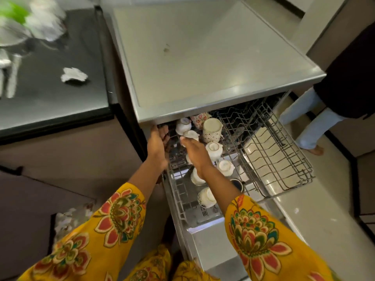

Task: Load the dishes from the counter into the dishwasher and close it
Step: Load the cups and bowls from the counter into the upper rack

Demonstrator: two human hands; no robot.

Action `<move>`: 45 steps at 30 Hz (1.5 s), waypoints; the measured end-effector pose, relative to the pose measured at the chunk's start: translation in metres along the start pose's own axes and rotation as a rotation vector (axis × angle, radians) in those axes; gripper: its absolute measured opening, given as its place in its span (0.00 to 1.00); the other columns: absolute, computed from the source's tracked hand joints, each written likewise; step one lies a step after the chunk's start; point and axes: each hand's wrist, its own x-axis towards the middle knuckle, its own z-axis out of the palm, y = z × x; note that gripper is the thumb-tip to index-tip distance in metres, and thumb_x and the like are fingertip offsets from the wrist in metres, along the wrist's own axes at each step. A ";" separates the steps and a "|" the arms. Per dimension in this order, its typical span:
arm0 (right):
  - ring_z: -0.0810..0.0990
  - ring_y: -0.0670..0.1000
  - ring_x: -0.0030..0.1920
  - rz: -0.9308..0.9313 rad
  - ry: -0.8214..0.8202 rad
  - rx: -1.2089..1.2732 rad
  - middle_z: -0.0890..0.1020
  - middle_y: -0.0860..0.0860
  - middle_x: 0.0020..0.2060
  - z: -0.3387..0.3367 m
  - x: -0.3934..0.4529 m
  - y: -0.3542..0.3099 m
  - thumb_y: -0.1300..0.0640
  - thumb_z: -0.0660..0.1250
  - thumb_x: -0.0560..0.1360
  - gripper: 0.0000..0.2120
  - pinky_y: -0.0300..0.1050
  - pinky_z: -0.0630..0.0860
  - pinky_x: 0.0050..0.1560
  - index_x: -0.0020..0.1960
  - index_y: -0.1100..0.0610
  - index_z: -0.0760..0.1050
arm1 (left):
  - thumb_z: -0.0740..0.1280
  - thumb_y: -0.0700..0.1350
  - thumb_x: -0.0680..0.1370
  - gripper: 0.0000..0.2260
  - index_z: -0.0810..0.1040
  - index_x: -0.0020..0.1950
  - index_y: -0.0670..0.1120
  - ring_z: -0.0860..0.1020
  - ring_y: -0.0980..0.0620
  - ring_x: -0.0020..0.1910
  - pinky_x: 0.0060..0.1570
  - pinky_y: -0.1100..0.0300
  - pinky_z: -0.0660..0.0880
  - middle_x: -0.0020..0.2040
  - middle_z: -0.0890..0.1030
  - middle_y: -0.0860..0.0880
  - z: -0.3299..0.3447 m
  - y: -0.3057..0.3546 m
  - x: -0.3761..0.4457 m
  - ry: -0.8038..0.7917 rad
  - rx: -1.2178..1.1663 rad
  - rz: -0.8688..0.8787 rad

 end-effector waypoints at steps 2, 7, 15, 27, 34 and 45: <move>0.77 0.53 0.54 -0.008 -0.045 0.016 0.80 0.54 0.50 0.013 -0.012 -0.008 0.46 0.62 0.77 0.16 0.50 0.71 0.59 0.52 0.58 0.78 | 0.53 0.56 0.82 0.18 0.76 0.44 0.47 0.76 0.50 0.48 0.46 0.60 0.70 0.48 0.81 0.49 -0.010 0.009 -0.010 0.035 -0.038 0.022; 0.79 0.49 0.54 -0.114 -0.220 0.064 0.83 0.49 0.51 0.058 -0.042 -0.044 0.46 0.63 0.75 0.09 0.49 0.74 0.61 0.47 0.46 0.80 | 0.54 0.55 0.82 0.19 0.79 0.45 0.46 0.78 0.52 0.44 0.44 0.60 0.73 0.42 0.80 0.49 -0.053 0.035 -0.041 0.115 -0.064 0.092; 0.79 0.48 0.49 -0.206 -0.391 0.059 0.82 0.51 0.45 0.118 -0.061 -0.111 0.50 0.61 0.78 0.11 0.40 0.73 0.49 0.48 0.53 0.80 | 0.52 0.55 0.82 0.19 0.78 0.47 0.46 0.79 0.51 0.46 0.51 0.55 0.72 0.45 0.82 0.48 -0.115 0.105 -0.065 0.230 -0.056 0.278; 0.75 0.60 0.60 -0.284 -0.371 0.044 0.79 0.61 0.54 0.249 -0.010 -0.192 0.44 0.61 0.76 0.18 0.50 0.71 0.58 0.51 0.58 0.78 | 0.52 0.56 0.82 0.18 0.77 0.45 0.49 0.78 0.53 0.46 0.46 0.58 0.70 0.45 0.81 0.51 -0.215 0.220 0.000 0.318 -0.197 0.354; 0.74 0.45 0.56 -0.241 -0.298 0.119 0.77 0.45 0.53 0.315 0.033 -0.227 0.46 0.61 0.77 0.17 0.44 0.69 0.63 0.61 0.52 0.75 | 0.52 0.56 0.82 0.19 0.77 0.43 0.48 0.75 0.55 0.41 0.38 0.62 0.68 0.42 0.80 0.51 -0.245 0.280 0.061 0.289 -0.198 0.330; 0.66 0.49 0.69 -0.216 -0.174 0.160 0.70 0.48 0.67 0.345 0.071 -0.261 0.45 0.58 0.79 0.22 0.49 0.61 0.71 0.70 0.53 0.67 | 0.52 0.55 0.82 0.18 0.77 0.51 0.46 0.73 0.55 0.57 0.66 0.54 0.62 0.55 0.78 0.49 -0.241 0.322 0.117 0.137 -0.205 0.271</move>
